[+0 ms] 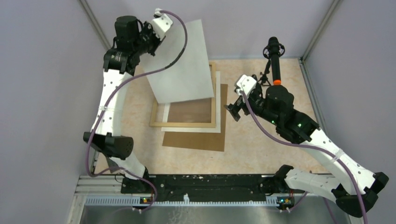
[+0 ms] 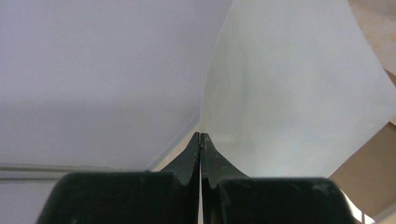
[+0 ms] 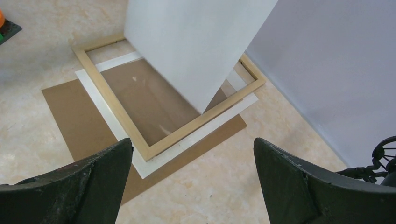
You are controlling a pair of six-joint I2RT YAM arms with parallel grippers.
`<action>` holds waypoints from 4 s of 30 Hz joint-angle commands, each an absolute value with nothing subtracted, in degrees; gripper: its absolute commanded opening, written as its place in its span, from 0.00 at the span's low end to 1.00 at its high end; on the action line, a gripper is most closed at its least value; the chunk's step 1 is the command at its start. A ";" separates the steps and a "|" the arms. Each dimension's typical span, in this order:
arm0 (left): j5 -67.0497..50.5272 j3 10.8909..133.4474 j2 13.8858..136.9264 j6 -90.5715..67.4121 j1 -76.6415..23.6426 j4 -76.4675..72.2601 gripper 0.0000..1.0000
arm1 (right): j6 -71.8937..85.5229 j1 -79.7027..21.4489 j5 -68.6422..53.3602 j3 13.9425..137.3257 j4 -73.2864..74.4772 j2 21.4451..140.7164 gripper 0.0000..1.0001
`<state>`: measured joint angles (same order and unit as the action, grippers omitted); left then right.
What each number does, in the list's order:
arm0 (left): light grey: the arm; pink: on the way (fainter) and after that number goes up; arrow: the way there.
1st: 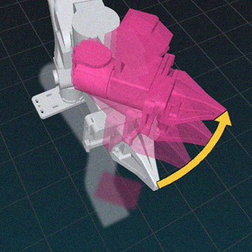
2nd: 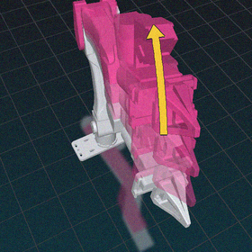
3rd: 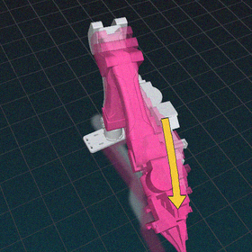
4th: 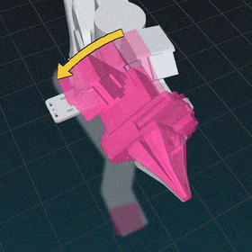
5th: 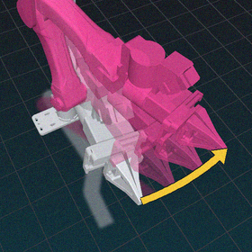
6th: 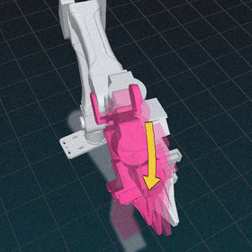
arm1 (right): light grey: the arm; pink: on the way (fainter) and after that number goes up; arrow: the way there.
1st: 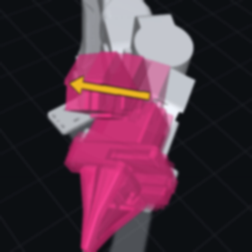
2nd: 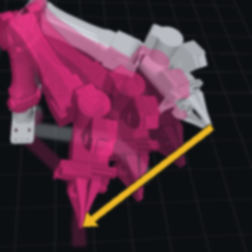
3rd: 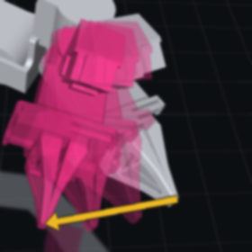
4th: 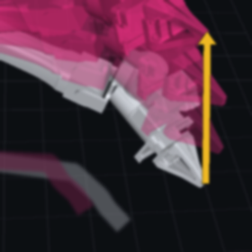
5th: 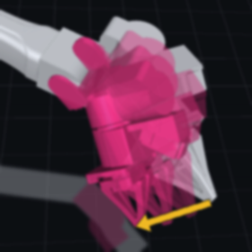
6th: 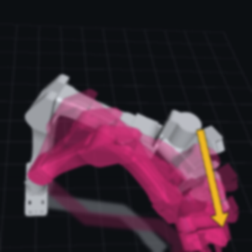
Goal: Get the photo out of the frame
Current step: Pick up the photo from the photo frame, then place the photo in the photo frame, then reset both arms
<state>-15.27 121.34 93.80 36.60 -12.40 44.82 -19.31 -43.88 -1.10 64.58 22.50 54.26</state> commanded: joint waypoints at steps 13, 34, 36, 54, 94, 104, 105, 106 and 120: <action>-37.07 74.13 76.25 64.23 -15.00 21.53 0.00 | -11.38 -36.30 -4.03 63.08 20.09 57.13 0.99; -39.53 36.01 71.49 95.64 -23.07 11.91 0.00 | -5.04 -28.99 -15.81 62.17 20.39 72.31 0.99; -39.38 34.02 69.94 99.49 -22.67 12.75 0.00 | -5.05 -29.00 -16.07 61.73 20.20 72.45 0.99; -36.59 39.77 82.45 94.05 -16.13 2.57 0.02 | -3.86 -29.00 -17.51 62.68 18.90 76.49 0.99; -31.26 98.81 128.07 12.42 4.39 24.70 0.45 | 2.25 -17.34 -26.74 80.29 24.57 113.68 0.77; -29.33 82.27 121.05 14.99 1.65 23.18 0.26 | 1.97 -16.25 -31.08 81.59 26.03 115.82 0.77; -29.29 81.40 120.60 14.86 1.45 23.29 0.24 | 2.08 -16.24 -31.26 81.26 26.06 115.52 0.77; -29.34 80.59 120.13 14.40 1.29 23.58 0.22 | 2.18 -16.19 -31.29 80.71 26.02 115.04 0.77; -28.23 67.80 110.66 3.16 0.22 25.33 0.31 | 1.52 -15.64 -32.52 78.00 25.75 112.73 0.79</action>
